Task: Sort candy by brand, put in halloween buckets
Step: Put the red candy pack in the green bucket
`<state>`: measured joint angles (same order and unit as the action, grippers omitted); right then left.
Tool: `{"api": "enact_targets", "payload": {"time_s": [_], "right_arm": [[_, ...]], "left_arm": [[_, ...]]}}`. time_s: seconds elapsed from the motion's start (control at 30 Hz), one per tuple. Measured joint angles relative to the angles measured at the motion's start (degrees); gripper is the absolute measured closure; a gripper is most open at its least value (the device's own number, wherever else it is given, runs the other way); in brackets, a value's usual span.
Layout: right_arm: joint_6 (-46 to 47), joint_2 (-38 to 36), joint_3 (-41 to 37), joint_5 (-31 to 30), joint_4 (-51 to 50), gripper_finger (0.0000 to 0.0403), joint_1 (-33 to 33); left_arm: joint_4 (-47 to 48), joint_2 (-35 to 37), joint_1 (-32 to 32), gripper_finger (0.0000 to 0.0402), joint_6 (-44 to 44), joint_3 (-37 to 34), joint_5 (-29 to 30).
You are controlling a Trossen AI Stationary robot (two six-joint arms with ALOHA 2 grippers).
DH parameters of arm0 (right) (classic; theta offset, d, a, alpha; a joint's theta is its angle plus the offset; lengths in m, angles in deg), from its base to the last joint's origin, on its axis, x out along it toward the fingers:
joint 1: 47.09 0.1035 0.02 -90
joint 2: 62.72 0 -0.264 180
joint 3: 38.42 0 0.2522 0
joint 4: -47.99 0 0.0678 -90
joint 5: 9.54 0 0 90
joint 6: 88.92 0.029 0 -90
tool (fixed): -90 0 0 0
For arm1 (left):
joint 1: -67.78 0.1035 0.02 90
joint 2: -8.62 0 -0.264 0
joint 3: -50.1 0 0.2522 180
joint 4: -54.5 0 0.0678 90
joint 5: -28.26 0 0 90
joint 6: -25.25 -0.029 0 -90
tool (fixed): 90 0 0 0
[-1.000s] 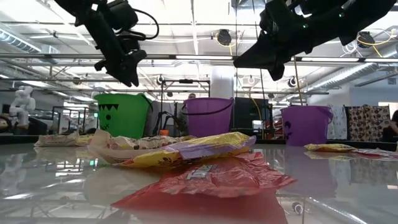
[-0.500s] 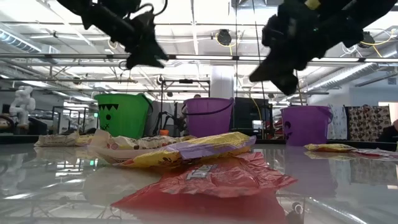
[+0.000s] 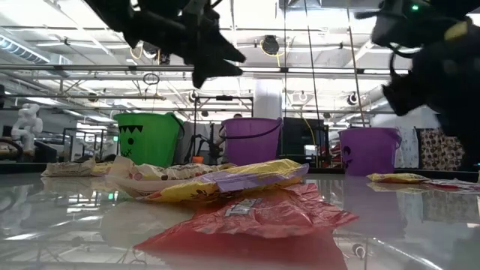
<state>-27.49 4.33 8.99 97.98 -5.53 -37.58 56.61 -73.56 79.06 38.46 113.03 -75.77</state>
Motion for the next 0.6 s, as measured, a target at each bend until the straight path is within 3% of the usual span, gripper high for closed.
{"api": "enact_targets", "payload": {"time_s": [0.13, 0.37, 0.6], "right_arm": [[6.0, 0.0, 0.0, -6.2, 0.2, 0.0379, 1.2], [10.1, 0.1, -0.4, -11.7, -2.6, 0.0298, 1.1], [15.7, 1.0, -6.3, -11.3, 2.3, 0.0239, 1.1]], "left_arm": [[-2.1, -2.6, -1.3, 0.0233, 0.0, 0.0, -0.6], [-2.0, -3.3, -1.3, 0.0233, 0.0, 0.0, -0.7], [-2.0, -3.3, -1.2, 0.0233, 1.9, 0.0, -0.7]]}}
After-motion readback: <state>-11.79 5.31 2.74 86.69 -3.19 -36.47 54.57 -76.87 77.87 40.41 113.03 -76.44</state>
